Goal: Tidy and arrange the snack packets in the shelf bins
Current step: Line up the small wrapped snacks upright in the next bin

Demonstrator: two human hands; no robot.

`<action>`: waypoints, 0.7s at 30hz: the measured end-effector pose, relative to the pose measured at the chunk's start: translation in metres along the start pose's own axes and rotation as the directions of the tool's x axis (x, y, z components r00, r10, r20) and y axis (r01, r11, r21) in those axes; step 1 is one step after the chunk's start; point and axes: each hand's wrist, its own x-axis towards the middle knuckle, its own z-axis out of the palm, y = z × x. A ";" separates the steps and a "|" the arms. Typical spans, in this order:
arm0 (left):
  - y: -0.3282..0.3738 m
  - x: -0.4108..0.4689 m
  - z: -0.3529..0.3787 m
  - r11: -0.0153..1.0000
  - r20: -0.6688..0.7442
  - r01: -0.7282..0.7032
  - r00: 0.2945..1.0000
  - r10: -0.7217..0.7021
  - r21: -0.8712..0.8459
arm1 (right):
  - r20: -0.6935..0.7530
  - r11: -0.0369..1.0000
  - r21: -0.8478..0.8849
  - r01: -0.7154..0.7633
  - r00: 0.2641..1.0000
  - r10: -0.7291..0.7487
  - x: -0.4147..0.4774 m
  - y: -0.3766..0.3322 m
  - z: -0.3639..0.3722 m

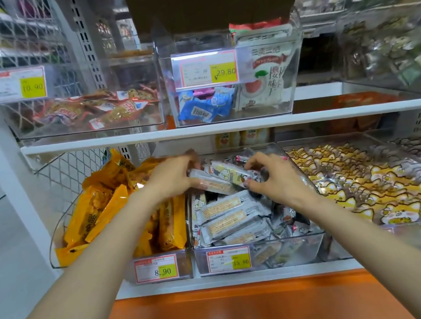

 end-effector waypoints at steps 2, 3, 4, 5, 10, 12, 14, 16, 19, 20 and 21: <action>-0.008 -0.002 -0.008 0.996 -0.104 0.068 0.993 -0.061 0.057 | -0.001 1.000 0.013 0.001 1.000 -0.001 -0.002 -0.001 0.002; -0.011 -0.004 -0.009 0.993 -0.165 0.101 0.982 -0.090 0.059 | 0.001 1.000 0.011 0.000 1.000 0.000 -0.003 0.000 0.003; -0.013 -0.005 -0.008 0.991 -0.228 0.132 0.966 -0.120 0.038 | 0.001 1.000 0.001 -0.004 1.000 0.004 -0.005 0.000 0.004; -0.012 -0.006 -0.005 0.987 -0.283 0.159 0.947 -0.151 0.002 | -0.003 1.000 -0.015 -0.011 1.000 0.010 -0.006 0.000 0.004; 0.005 0.006 0.019 0.982 -0.427 0.166 0.884 -0.190 -0.093 | -0.072 0.995 -0.096 0.008 0.997 -0.015 -0.011 0.000 0.001; 0.009 0.015 0.025 0.986 -0.417 0.148 0.893 -0.169 -0.082 | -0.089 0.988 -0.151 0.026 0.995 -0.040 -0.014 -0.002 -0.001; 0.010 0.023 0.030 0.993 -0.320 0.113 0.940 -0.121 -0.045 | -0.083 0.984 -0.177 0.019 0.996 -0.034 -0.015 -0.002 -0.002; 0.008 0.026 0.034 0.997 -0.149 0.080 0.985 -0.082 -0.019 | -0.063 0.986 -0.168 0.005 0.998 -0.015 -0.015 -0.001 -0.004; 0.002 0.026 0.037 0.999 -0.066 -0.006 0.998 0.008 0.034 | -0.013 0.994 -0.105 0.002 1.000 -0.003 -0.015 -0.001 -0.008; -0.001 0.026 0.037 0.999 -0.077 -0.032 0.996 0.035 0.044 | 0.005 0.996 -0.089 -0.004 1.000 0.005 -0.015 -0.002 -0.009; -0.003 0.026 0.036 0.997 -0.071 -0.055 0.996 0.058 0.046 | 0.022 0.996 -0.090 -0.015 1.000 0.017 -0.014 -0.003 -0.009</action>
